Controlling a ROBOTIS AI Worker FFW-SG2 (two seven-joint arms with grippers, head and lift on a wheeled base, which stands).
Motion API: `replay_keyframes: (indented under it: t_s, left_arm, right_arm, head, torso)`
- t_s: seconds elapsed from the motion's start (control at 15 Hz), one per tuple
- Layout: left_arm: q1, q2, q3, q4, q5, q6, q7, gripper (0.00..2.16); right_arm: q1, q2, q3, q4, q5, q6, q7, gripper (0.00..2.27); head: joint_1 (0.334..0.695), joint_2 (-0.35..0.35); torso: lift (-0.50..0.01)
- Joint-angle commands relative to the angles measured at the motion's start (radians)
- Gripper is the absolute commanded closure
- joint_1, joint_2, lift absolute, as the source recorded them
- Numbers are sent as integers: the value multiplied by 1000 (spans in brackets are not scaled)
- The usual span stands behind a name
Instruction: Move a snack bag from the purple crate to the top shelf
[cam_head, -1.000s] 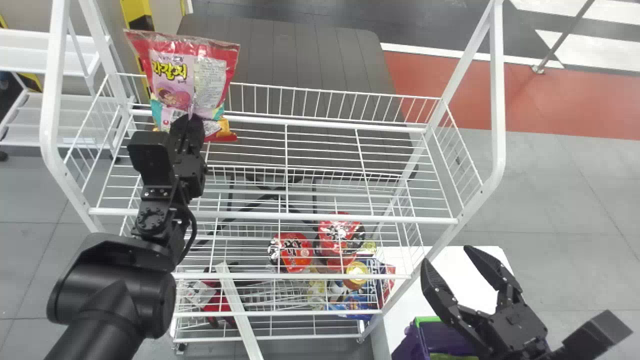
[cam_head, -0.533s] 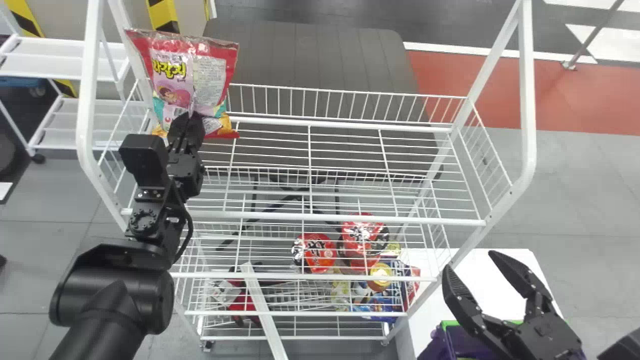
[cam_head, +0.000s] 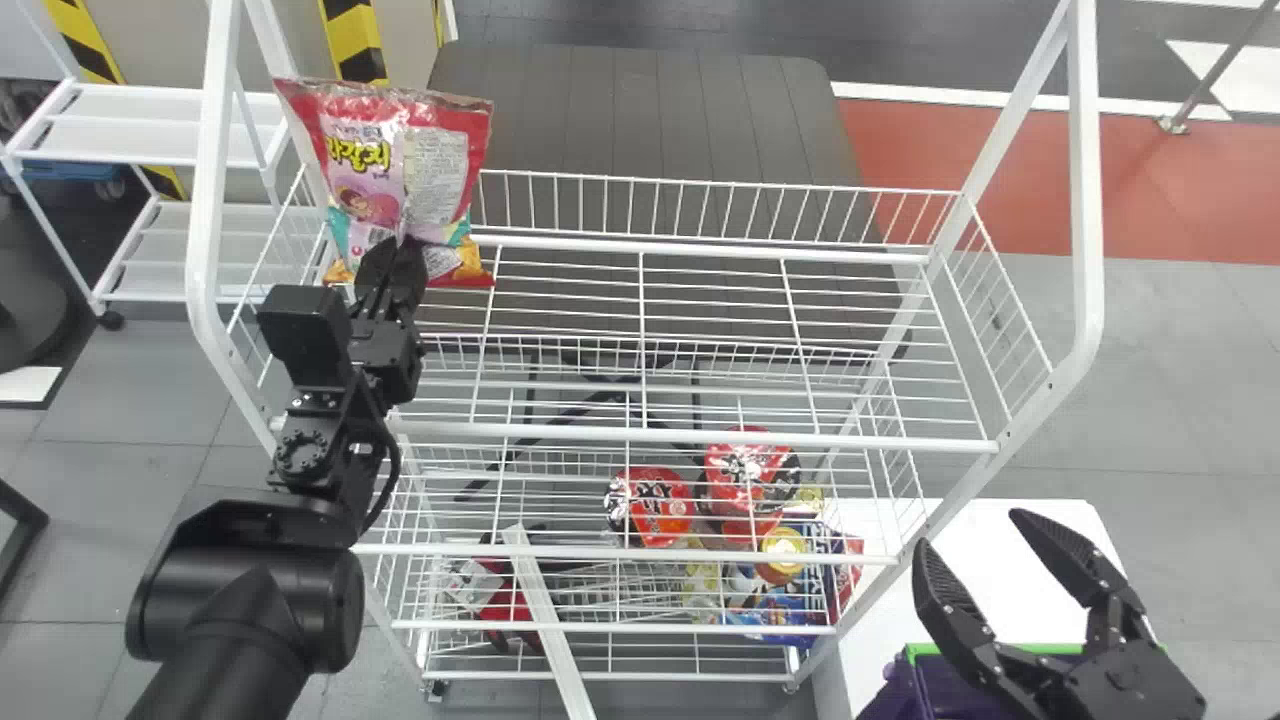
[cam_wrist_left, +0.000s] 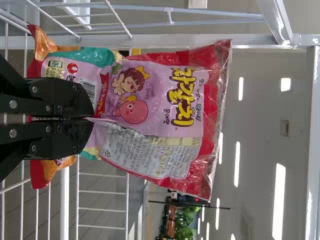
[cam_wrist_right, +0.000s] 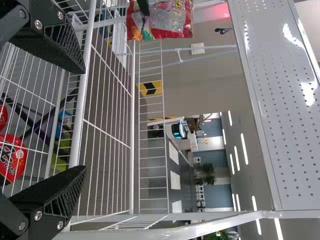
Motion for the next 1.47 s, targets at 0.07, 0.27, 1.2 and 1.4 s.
replay_keyframes:
  t_s: [0.07, 0.27, 1.2, 1.4]
  left_arm:
    - [-5, 2, 11, 20, 12, -27, -13, 1079]
    - [-5, 2, 16, 26, 18, -27, -19, 660]
    - [117, 2, 34, -153, 47, 16, -41, 130]
    - [270, 4, 57, -414, 67, 160, -46, 124]
  right_arm:
    - [2, -1, 5, 0, 2, -12, 0, 151]
    - [3, 0, 5, 0, 2, -18, 0, 151]
    - [-14, -3, 5, 17, 6, -24, -3, 151]
    - [-32, -6, 5, 16, 14, -15, -11, 151]
  head:
    - [695, -75]
    - [695, -69]
    - [695, -60]
    - [695, -68]
  torso:
    - [0]
    - [0]
    - [0]
    - [0]
